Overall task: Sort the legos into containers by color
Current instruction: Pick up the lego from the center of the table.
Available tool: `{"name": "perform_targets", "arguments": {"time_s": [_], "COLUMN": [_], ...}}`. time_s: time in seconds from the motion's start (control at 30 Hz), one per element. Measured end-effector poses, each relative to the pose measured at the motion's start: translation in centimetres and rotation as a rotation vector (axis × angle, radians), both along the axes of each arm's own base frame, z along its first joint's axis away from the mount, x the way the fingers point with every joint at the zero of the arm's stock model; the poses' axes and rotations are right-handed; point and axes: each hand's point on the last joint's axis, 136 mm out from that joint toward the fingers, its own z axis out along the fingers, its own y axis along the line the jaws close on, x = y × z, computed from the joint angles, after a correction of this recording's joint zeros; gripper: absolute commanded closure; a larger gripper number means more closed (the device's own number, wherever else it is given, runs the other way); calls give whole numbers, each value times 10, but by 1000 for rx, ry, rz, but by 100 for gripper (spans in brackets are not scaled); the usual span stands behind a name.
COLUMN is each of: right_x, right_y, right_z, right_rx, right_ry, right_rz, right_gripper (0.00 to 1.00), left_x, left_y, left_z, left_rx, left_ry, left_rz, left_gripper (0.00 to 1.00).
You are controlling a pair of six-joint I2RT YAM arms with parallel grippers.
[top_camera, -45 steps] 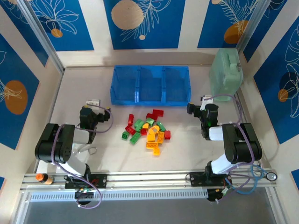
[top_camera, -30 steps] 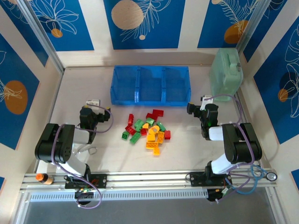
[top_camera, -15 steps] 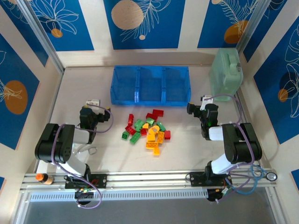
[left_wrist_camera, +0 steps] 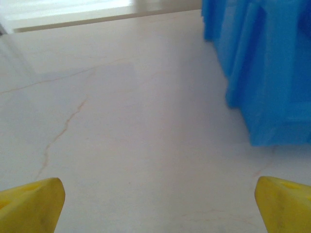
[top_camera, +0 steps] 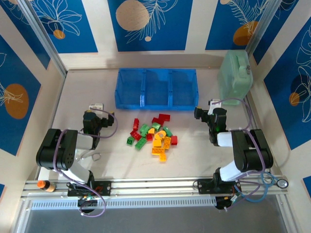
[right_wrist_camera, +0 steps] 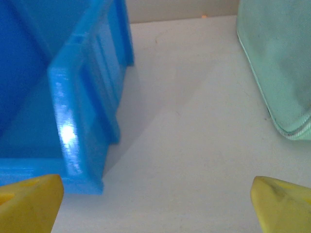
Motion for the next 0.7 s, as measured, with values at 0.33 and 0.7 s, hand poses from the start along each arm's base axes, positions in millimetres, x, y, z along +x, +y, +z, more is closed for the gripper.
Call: {"name": "perform_targets", "arguments": {"time_s": [0.33, 0.7], "right_x": [-29, -86], "right_y": [32, 88], "right_z": [170, 89], "right_rx": [262, 330], "right_ry": [-166, 312], "right_rz": [73, 177], "right_gripper": [1, 1], "left_x": [4, -65], "left_y": [-9, -94], "left_z": [142, 104], "left_rx": [-70, -146], "left_ry": [-113, 187], "left_rz": [111, -58], "left_gripper": [0, 9]}}
